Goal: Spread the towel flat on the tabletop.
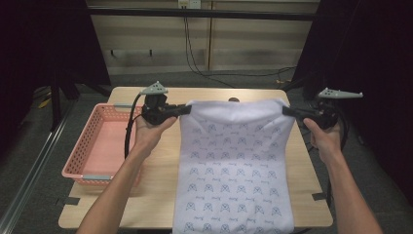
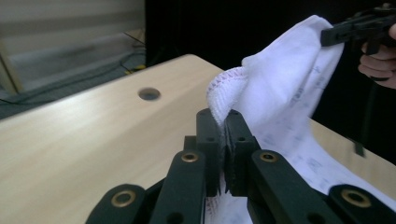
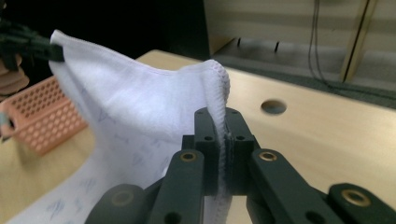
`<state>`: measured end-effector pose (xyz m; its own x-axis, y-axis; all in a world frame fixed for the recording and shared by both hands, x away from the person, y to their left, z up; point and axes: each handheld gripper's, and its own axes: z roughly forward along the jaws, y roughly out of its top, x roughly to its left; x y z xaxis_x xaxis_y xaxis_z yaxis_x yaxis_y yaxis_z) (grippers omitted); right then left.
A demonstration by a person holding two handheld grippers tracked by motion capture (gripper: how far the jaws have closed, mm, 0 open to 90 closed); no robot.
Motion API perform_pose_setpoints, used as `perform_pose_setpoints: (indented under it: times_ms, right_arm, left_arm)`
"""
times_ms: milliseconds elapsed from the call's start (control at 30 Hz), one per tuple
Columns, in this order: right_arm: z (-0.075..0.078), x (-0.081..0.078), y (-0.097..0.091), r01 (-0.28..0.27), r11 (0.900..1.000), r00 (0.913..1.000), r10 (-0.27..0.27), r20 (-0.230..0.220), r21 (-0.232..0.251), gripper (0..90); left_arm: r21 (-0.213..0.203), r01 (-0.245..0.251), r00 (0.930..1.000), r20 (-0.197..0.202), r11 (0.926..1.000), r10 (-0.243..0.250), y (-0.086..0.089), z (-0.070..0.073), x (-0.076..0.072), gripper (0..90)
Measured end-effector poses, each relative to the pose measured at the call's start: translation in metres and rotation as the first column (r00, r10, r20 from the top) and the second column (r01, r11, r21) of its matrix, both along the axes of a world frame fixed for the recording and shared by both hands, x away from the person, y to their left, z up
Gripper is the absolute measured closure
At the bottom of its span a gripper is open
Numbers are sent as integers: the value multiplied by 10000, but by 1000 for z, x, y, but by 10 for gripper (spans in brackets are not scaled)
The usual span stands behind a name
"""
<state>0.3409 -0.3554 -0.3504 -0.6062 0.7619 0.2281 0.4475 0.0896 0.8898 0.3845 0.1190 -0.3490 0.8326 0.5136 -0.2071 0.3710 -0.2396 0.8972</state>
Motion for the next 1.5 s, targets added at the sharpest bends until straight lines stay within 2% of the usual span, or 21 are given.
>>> perform_pose_setpoints:
  times_ms: [67,133,233,300,467,633,700,767,800,833,900,933,967,1033,1067,1100,1167,1300,1333,1400,1500]
  right_arm:
    - [-6,-16,1,-210,9998,9997,210,-103,20,863]
    - [-12,-34,3,-414,9990,9988,410,-269,-161,863]
    - [-24,-60,5,-632,9955,9951,575,-805,-709,863]
    - [-35,-78,3,-784,9948,9911,707,-1128,-656,863]
    - [-64,-121,5,-1098,9919,9804,976,-1710,-632,862]
    - [-95,-155,16,-1531,9856,9577,1301,-2567,-719,861]
    - [-104,-163,19,-1603,9800,9519,1220,-2811,-1177,857]
    - [-111,-168,18,-1641,9821,9404,1275,-3153,-923,856]
    - [-114,-169,18,-1633,9833,9421,1311,-3087,-808,857]
    - [-116,-169,18,-1650,9830,9344,1296,-3318,-808,858]
    - [-122,-167,21,-1646,9791,9263,1118,-3599,-1197,858]
    - [-125,-166,23,-1666,9779,9201,1082,-3764,-1262,859]
    - [-127,-165,25,-1658,9749,9207,989,-3775,-1489,859]
    - [-133,-164,26,-1735,9717,9109,966,-4012,-1600,859]
    - [-136,-164,26,-1767,9710,9070,972,-4099,-1609,860]
    - [-139,-163,27,-1783,9694,9035,932,-4183,-1690,860]
    - [-139,-164,29,-1683,9682,9049,771,-4186,-1853,862]
    - [-141,-160,30,-1576,9676,9055,618,-4199,-1975,863]
    - [-141,-159,30,-1535,9698,9031,599,-4253,-1894,864]
    - [-142,-157,29,-1459,9711,9039,533,-4245,-1889,864]
    - [-143,-150,28,-1254,9742,9097,373,-4136,-1878,865]
  left_arm:
    - [266,189,9998,-10,9995,-189,0,-3,-13,868]
    - [144,306,9995,-48,9994,-306,3,-7,-28,867]
    - [238,501,9982,-338,9985,-492,8,-19,-51,867]
    - [520,726,9967,-393,9960,-706,10,-26,-71,868]
    - [493,839,9913,-1061,9953,-783,26,-55,-102,867]
    - [1035,1214,9717,-2154,9872,-970,32,-93,-133,867]
    - [1010,1307,9651,-2408,9863,-1032,37,-104,-143,867]
    - [820,1199,9557,-2793,9894,-927,42,-121,-150,867]
    - [1227,1407,9503,-2950,9824,-993,38,-125,-152,867]
    - [1590,1589,9494,-2956,9744,-1066,34,-129,-154,867]
    - [1764,1917,9394,-3180,9655,-1284,28,-137,-154,866]
    - [1763,1866,9383,-3235,9665,-1222,28,-139,-153,866]
    - [1634,1859,9343,-3345,9689,-1229,28,-141,-152,865]
    - [1891,1778,9378,-3299,9657,-1081,28,-143,-154,865]
    - [1779,1785,9280,-3573,9677,-1056,29,-146,-154,865]
    - [1935,1825,9249,-3663,9640,-1015,28,-148,-154,865]
    - [2080,1804,9297,-3552,9613,-976,25,-148,-153,864]
    - [1918,1672,9227,-3761,9671,-850,24,-151,-146,867]
    - [1979,1687,9264,-3664,9656,-868,24,-151,-144,867]
    - [2256,1626,9421,-3248,9606,-832,21,-150,-142,867]
    - [2194,1487,9412,-3305,9642,-700,20,-150,-133,868]
